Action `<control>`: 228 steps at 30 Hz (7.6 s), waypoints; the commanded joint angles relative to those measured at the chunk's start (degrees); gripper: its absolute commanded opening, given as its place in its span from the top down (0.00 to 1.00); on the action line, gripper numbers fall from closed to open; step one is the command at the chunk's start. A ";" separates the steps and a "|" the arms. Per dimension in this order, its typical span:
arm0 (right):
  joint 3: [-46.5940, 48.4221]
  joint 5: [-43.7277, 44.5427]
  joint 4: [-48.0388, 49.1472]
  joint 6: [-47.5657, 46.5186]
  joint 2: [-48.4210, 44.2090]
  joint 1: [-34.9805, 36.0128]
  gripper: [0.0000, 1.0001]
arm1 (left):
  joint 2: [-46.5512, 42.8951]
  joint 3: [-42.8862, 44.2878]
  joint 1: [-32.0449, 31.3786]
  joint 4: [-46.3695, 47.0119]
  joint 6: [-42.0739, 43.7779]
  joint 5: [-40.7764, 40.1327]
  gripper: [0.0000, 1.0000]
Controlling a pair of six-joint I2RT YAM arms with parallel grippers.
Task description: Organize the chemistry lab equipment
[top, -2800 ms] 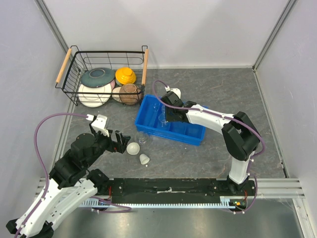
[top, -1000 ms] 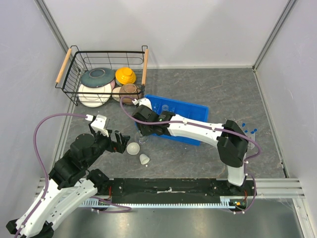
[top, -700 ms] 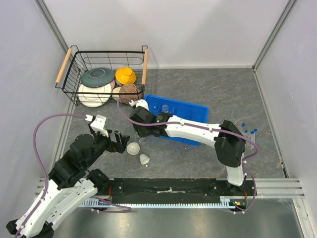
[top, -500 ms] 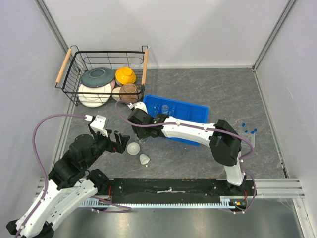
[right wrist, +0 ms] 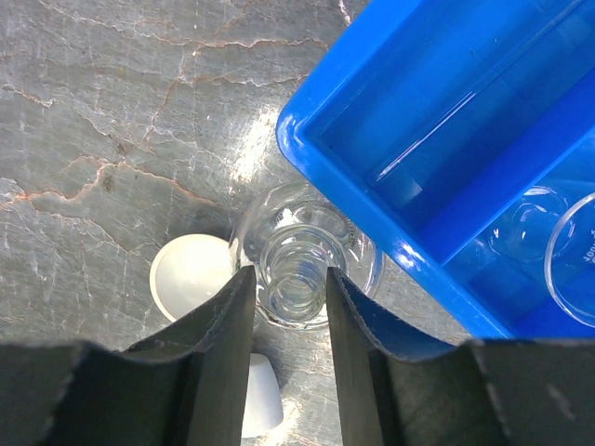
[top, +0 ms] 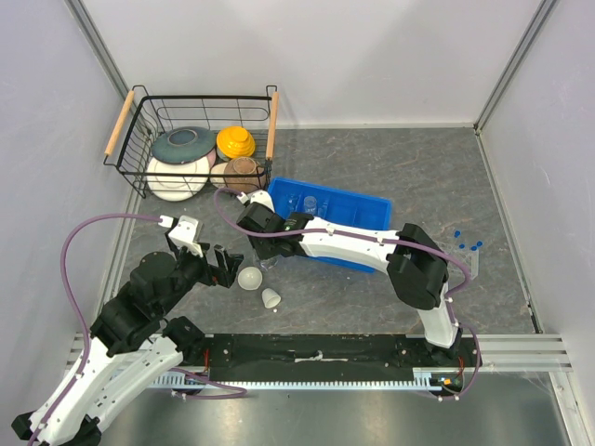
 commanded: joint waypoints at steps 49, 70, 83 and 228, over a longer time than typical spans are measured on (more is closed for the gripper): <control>-0.83 11.48 -7.01 0.01 -9.79 5.22 1.00 | -0.12 0.05 -0.10 1.61 1.23 -0.77 0.00; -15.86 26.60 -13.00 1.95 -32.46 -2.50 1.00 | -0.03 -0.03 -0.10 1.61 1.32 -0.68 0.00; -18.33 13.24 -0.34 -2.19 -27.82 -21.93 1.00 | -0.03 0.05 -0.10 1.61 1.32 -0.77 0.00; -52.95 7.79 56.09 -9.84 -21.05 16.65 0.40 | -0.03 -0.03 -0.10 1.52 1.41 -0.51 0.00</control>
